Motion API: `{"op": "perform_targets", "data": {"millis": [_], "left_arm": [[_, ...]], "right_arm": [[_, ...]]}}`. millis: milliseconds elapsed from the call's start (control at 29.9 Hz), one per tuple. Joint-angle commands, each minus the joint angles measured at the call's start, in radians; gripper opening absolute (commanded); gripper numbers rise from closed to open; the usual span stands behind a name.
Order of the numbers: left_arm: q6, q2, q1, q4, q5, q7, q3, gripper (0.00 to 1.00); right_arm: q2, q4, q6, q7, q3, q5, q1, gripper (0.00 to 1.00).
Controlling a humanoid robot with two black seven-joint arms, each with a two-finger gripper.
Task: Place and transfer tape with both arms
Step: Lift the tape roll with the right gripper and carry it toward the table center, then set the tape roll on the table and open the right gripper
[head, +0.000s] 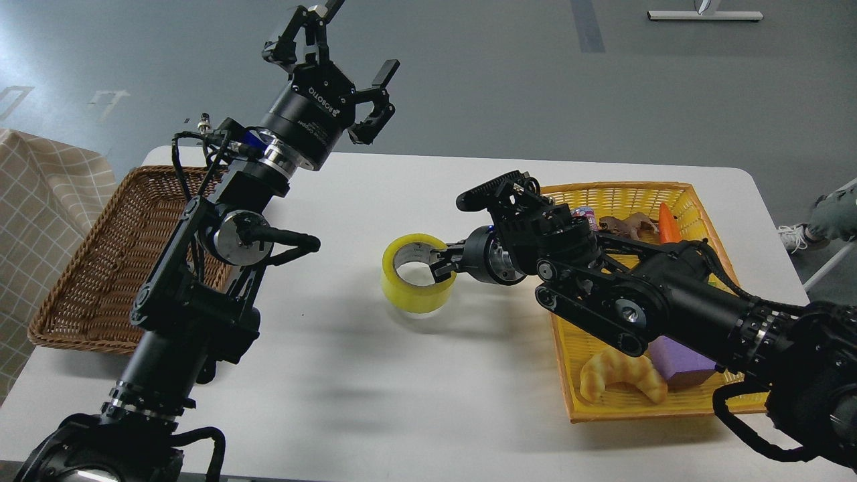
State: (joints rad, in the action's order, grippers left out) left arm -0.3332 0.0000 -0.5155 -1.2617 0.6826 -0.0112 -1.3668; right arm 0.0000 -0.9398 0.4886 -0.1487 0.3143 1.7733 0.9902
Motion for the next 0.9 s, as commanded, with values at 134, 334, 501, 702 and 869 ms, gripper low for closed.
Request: {"op": "perform_targets", "data": {"millis": [134, 334, 501, 702, 869], "left_arm": [[-0.001, 0.000, -0.001, -0.001, -0.003, 0.000, -0.002, 0.98], [-0.001, 0.000, -0.005, -0.001, -0.003, 0.000, -0.002, 0.98], [-0.001, 0.000, -0.003, -0.001, -0.005, 0.000, -0.002, 0.98], [-0.001, 0.000, -0.001, -0.001, -0.005, -0.001, -0.002, 0.98], [-0.001, 0.000, 0.000, 0.001, -0.005, -0.001, -0.002, 0.98]], "right_arm": [[0.000, 0.012, 0.000, -0.002, 0.003, 0.000, -0.016, 0.13], [0.000, 0.045, 0.000, -0.008, 0.006, -0.005, -0.027, 0.21], [0.000, 0.055, 0.000, -0.009, 0.009, -0.008, -0.033, 0.21], [0.000, 0.064, 0.000, -0.009, 0.020, -0.014, -0.038, 0.21], [0.000, 0.062, -0.002, -0.009, 0.069, -0.031, -0.041, 0.21]]}}
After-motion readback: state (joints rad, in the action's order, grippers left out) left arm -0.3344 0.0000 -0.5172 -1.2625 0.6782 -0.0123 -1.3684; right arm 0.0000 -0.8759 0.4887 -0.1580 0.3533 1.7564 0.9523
